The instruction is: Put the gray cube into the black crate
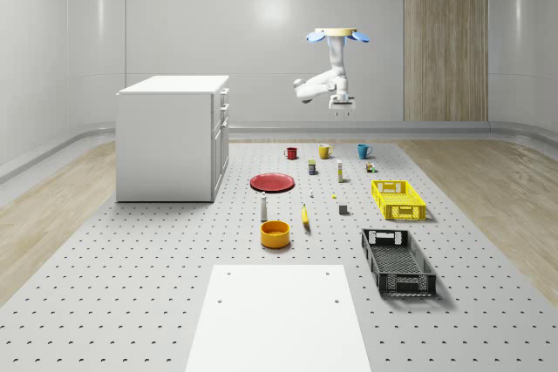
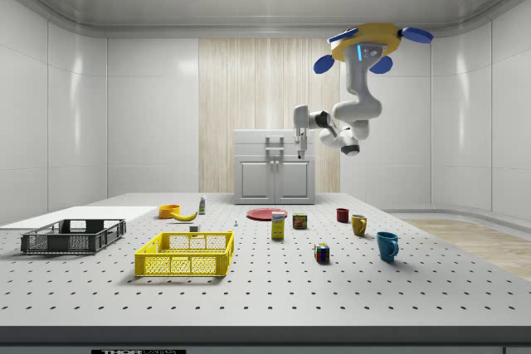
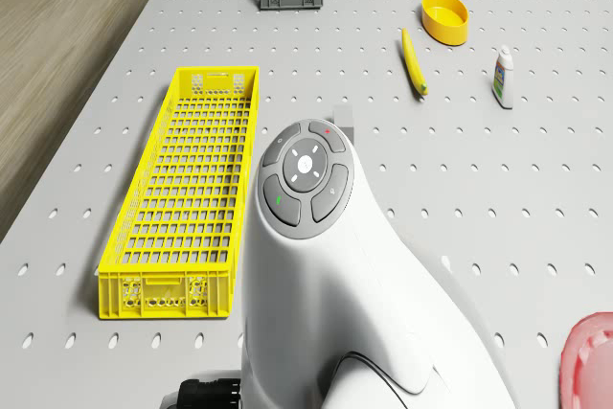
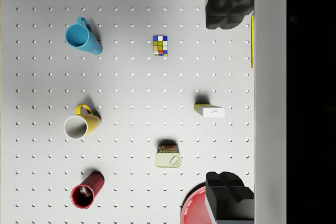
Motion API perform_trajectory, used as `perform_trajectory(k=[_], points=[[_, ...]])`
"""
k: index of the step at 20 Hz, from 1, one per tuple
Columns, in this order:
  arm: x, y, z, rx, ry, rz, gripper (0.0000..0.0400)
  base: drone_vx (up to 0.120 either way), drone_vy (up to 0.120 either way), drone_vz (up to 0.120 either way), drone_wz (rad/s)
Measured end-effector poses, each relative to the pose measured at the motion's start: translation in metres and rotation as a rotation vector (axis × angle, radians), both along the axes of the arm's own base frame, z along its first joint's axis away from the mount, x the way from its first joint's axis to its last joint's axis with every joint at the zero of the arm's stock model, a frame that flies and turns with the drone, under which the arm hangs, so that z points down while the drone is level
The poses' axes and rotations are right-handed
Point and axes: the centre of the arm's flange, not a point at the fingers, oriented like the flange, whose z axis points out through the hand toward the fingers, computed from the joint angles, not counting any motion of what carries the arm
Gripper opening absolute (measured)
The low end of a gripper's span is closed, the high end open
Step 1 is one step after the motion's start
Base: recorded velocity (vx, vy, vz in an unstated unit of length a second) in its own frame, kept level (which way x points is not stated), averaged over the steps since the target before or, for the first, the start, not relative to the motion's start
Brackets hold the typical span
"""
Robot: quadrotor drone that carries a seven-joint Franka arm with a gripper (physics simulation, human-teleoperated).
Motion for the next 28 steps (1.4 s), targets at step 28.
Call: perform_trajectory(k=[28], points=[[0.0, 0.0, -0.0001, -0.001, 0.0, 0.0, 0.04, 0.12, -0.016, -0.083, 0.0]])
